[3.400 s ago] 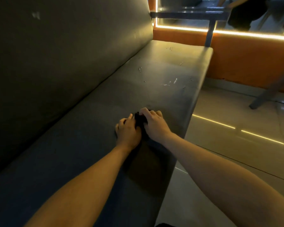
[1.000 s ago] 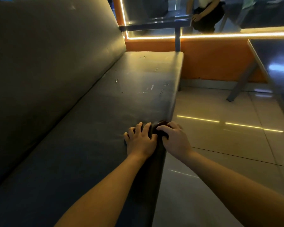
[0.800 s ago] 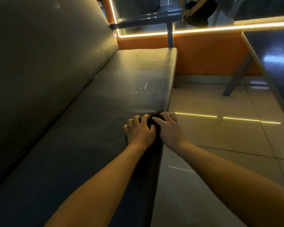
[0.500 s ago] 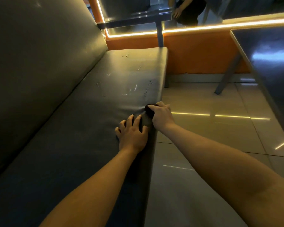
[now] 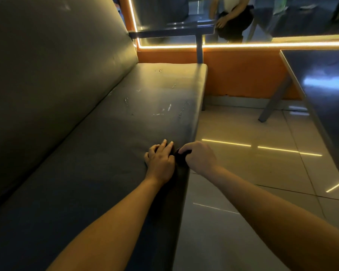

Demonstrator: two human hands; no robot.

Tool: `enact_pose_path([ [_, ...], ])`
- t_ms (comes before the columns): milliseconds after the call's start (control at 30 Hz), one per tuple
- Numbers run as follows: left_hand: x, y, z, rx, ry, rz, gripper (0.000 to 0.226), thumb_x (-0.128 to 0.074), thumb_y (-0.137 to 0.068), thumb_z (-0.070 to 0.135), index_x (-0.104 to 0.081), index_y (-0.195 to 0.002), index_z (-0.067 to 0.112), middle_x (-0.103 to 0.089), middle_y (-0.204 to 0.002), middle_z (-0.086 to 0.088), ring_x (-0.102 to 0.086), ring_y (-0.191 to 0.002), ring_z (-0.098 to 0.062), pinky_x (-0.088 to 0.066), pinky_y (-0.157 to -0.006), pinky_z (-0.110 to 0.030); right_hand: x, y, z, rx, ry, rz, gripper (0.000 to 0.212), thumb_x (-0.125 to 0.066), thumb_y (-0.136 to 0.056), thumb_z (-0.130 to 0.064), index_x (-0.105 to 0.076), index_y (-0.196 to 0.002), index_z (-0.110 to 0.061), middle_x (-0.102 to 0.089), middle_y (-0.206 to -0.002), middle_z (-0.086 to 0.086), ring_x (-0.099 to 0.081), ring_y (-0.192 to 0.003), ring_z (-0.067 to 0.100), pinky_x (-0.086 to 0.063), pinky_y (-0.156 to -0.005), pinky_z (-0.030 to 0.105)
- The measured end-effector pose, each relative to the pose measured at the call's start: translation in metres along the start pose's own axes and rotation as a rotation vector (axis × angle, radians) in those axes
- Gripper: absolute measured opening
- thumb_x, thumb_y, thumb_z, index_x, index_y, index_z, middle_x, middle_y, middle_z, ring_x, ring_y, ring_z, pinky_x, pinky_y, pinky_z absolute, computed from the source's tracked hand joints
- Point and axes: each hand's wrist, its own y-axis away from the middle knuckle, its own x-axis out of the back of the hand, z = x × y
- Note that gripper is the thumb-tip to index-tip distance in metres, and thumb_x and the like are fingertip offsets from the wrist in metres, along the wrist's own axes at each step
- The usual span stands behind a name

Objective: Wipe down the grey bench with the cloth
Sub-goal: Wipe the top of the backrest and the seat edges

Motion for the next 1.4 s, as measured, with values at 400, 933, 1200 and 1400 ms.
enact_pose_path([
  [400,-0.006,-0.006,-0.01,-0.05,0.142,0.122,0.05,-0.042,-0.102,0.02,-0.042,-0.151,0.027,-0.032,-0.162,0.006,-0.018,-0.147,-0.018,-0.01,-0.121,-0.047,-0.023,-0.053,0.015,-0.14,-0.104,0.129,0.047,-0.047,-0.092,0.001,-0.066,-0.125,-0.026,-0.05,-0.135,0.004,-0.048,-0.12,0.036,-0.041,-0.106,0.04],
  [933,-0.005,0.0,0.007,-0.157,-0.199,-0.008,0.056,-0.036,-0.1,0.054,-0.029,-0.154,0.041,-0.027,-0.16,0.01,-0.021,-0.143,-0.023,-0.019,-0.114,-0.047,-0.011,0.004,0.024,-0.437,-1.146,0.303,0.027,-0.056,-0.1,-0.022,-0.063,-0.125,-0.03,-0.063,-0.117,0.001,-0.061,-0.108,0.021,-0.057,-0.075,0.03],
  [1200,-0.019,0.0,0.019,-0.046,-0.082,0.091,0.044,-0.04,-0.101,0.05,-0.042,-0.143,0.039,-0.038,-0.147,0.007,-0.027,-0.139,-0.026,-0.017,-0.118,-0.055,-0.045,-0.055,0.048,-0.552,-1.258,0.174,0.034,-0.051,-0.104,-0.027,-0.057,-0.138,-0.022,-0.065,-0.127,0.008,-0.063,-0.114,0.026,-0.055,-0.086,0.035],
  [1400,-0.028,-0.003,0.021,-0.07,-0.142,0.176,0.044,-0.042,-0.099,0.048,-0.044,-0.141,0.036,-0.039,-0.147,0.007,-0.027,-0.138,-0.023,-0.02,-0.117,-0.054,-0.059,-0.046,0.043,-0.559,-1.341,0.156,0.029,-0.042,-0.108,-0.026,-0.06,-0.13,-0.019,-0.067,-0.121,0.005,-0.064,-0.11,0.023,-0.055,-0.09,0.035],
])
